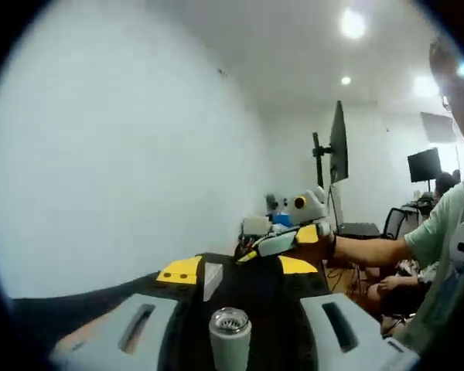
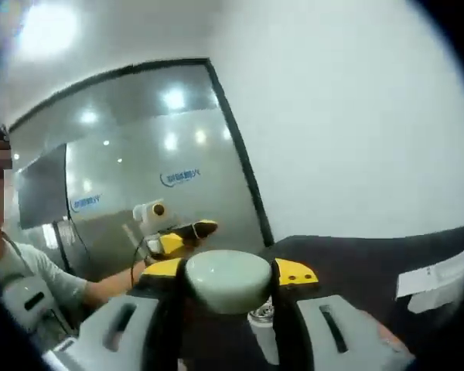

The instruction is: Assemble the cup parts correctly, then place the assembled cup into the box.

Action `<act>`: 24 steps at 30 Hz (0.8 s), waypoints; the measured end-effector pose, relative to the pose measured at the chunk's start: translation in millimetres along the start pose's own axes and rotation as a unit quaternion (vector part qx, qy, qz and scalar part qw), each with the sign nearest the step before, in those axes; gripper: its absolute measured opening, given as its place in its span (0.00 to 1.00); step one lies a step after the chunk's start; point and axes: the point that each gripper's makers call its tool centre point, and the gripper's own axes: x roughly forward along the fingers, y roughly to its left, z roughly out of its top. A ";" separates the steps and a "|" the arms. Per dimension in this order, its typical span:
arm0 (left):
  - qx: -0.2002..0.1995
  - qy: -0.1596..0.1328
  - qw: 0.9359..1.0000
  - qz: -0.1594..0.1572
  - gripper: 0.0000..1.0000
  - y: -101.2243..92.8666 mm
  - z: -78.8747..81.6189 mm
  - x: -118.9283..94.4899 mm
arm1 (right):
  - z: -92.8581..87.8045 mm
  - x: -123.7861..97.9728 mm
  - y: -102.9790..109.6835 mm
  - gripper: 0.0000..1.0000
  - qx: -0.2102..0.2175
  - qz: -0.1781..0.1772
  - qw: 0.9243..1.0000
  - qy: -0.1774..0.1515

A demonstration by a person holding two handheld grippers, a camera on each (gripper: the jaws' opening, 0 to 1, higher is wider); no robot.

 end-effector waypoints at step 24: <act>-0.054 0.065 0.996 0.001 0.45 15.1 -109.8 -45.5 | -73.8 57.6 -33.5 0.41 -0.119 -0.010 0.992 0.030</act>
